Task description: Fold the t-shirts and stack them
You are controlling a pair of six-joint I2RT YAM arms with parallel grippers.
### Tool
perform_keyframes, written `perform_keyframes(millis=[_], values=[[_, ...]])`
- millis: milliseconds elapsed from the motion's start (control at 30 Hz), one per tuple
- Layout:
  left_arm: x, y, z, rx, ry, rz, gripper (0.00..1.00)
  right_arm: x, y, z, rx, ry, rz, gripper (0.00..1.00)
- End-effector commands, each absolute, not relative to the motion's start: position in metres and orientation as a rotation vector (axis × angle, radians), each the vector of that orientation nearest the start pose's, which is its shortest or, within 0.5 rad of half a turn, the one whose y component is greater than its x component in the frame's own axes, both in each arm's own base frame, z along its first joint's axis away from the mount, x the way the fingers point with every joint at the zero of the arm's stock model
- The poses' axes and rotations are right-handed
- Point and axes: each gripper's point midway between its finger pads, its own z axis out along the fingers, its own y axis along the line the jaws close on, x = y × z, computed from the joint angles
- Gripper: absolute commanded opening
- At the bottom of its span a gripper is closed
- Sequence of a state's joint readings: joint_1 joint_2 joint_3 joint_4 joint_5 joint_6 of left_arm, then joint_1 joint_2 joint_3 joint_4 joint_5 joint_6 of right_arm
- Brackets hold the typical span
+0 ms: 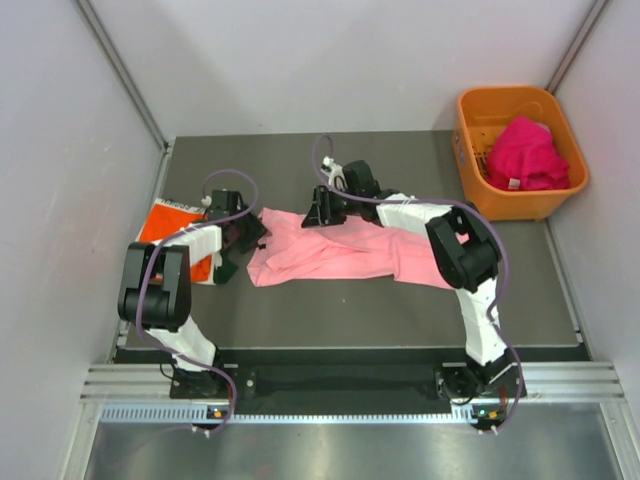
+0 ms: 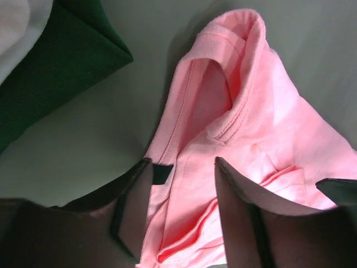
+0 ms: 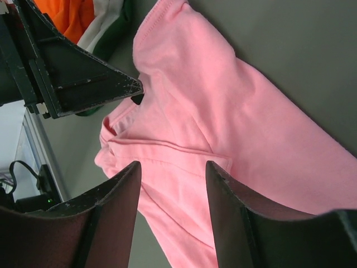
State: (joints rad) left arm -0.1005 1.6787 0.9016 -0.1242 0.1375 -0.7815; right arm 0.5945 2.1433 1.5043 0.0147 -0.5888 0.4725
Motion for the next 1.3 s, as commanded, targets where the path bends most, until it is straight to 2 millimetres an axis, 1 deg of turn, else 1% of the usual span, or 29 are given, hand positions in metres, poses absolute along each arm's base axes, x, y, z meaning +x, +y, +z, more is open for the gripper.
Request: perform_keyframes(millis=[0, 133, 267, 367, 400, 433, 467, 500, 533, 567, 667, 700, 733, 767, 800, 833, 867, 900, 933, 967, 1000, 1033, 1067, 1200, 1233, 1267], values=[[0.395, -0.099, 0.043, -0.732, 2.398, -0.563, 0.52, 0.381, 0.406, 0.076, -0.556, 2.29, 1.187, 0.5], [0.394, -0.099, 0.04, -0.726, 2.41, -0.556, 0.36, 0.383, 0.4, 0.064, -0.541, 2.32, 1.128, 0.5], [0.395, -0.1, 0.041, -0.725, 2.409, -0.561, 0.32, 0.384, 0.397, 0.056, -0.543, 2.332, 1.088, 0.5], [0.395, -0.099, 0.042, -0.719, 2.408, -0.556, 0.22, 0.384, 0.397, 0.056, -0.545, 2.33, 1.084, 0.5], [0.395, -0.099, 0.041, -0.721, 2.409, -0.553, 0.21, 0.385, 0.396, 0.055, -0.541, 2.332, 1.078, 0.5], [0.395, -0.099, 0.041, -0.72, 2.411, -0.556, 0.14, 0.385, 0.396, 0.054, -0.539, 2.335, 1.076, 0.47], [0.395, -0.1, 0.04, -0.719, 2.415, -0.556, 0.13, 0.385, 0.396, 0.051, -0.539, 2.339, 1.075, 0.44], [0.395, -0.099, 0.04, -0.721, 2.417, -0.552, 0.09, 0.385, 0.396, 0.051, -0.537, 2.34, 1.08, 0.42], [0.394, -0.098, 0.039, -0.719, 2.42, -0.547, 0.02, 0.383, 0.397, 0.05, -0.54, 2.345, 1.09, 0.38], [0.394, -0.098, 0.038, -0.723, 2.424, -0.54, 0.0, 0.381, 0.398, 0.049, -0.543, 2.348, 1.093, 0.38], [0.393, -0.095, 0.039, -0.724, 2.426, -0.521, 0.0, 0.378, 0.397, 0.051, -0.549, 2.346, 1.084, 0.38], [0.394, -0.095, 0.041, -0.723, 2.422, -0.516, 0.0, 0.375, 0.395, 0.048, -0.543, 2.357, 1.078, 0.38], [0.394, -0.093, 0.041, -0.722, 2.422, -0.51, 0.0, 0.372, 0.394, 0.048, -0.542, 2.362, 1.081, 0.37], [0.394, -0.093, 0.04, -0.725, 2.427, -0.501, 0.0, 0.369, 0.392, 0.049, -0.544, 2.363, 1.077, 0.34], [0.394, -0.092, 0.041, -0.722, 2.426, -0.495, 0.0, 0.367, 0.392, 0.049, -0.546, 2.363, 1.077, 0.23], [0.395, -0.092, 0.041, -0.718, 2.427, -0.491, 0.0, 0.366, 0.392, 0.053, -0.548, 2.355, 1.08, 0.19], [0.394, -0.09, 0.041, -0.723, 2.431, -0.478, 0.0, 0.363, 0.39, 0.052, -0.55, 2.356, 1.083, 0.14], [0.394, -0.089, 0.042, -0.717, 2.432, -0.472, 0.0, 0.36, 0.39, 0.053, -0.555, 2.354, 1.089, 0.05], [0.394, -0.088, 0.042, -0.717, 2.432, -0.465, 0.0, 0.356, 0.391, 0.062, -0.572, 2.333, 1.111, 0.01], [0.395, -0.087, 0.044, -0.713, 2.43, -0.456, 0.0, 0.35, 0.39, 0.061, -0.581, 2.329, 1.122, 0.0], [0.394, -0.086, 0.044, -0.709, 2.432, -0.45, 0.0, 0.344, 0.391, 0.065, -0.596, 2.315, 1.146, 0.0], [0.395, -0.086, 0.046, -0.705, 2.427, -0.446, 0.0, 0.341, 0.393, 0.079, -0.606, 2.268, 1.165, 0.0], [0.394, -0.085, 0.045, -0.706, 2.428, -0.445, 0.0, 0.333, 0.388, 0.074, -0.611, 2.281, 1.168, 0.0], [0.395, -0.087, 0.044, -0.707, 2.434, -0.457, 0.0, 0.308, 0.383, 0.084, -0.638, 2.266, 1.206, 0.0], [0.395, -0.087, 0.043, -0.711, 2.436, -0.458, 0.0, 0.305, 0.382, 0.094, -0.642, 2.24, 1.217, 0.0], [0.396, -0.088, 0.043, -0.707, 2.435, -0.458, 0.0, 0.294, 0.376, 0.086, -0.642, 2.266, 1.22, 0.0]])
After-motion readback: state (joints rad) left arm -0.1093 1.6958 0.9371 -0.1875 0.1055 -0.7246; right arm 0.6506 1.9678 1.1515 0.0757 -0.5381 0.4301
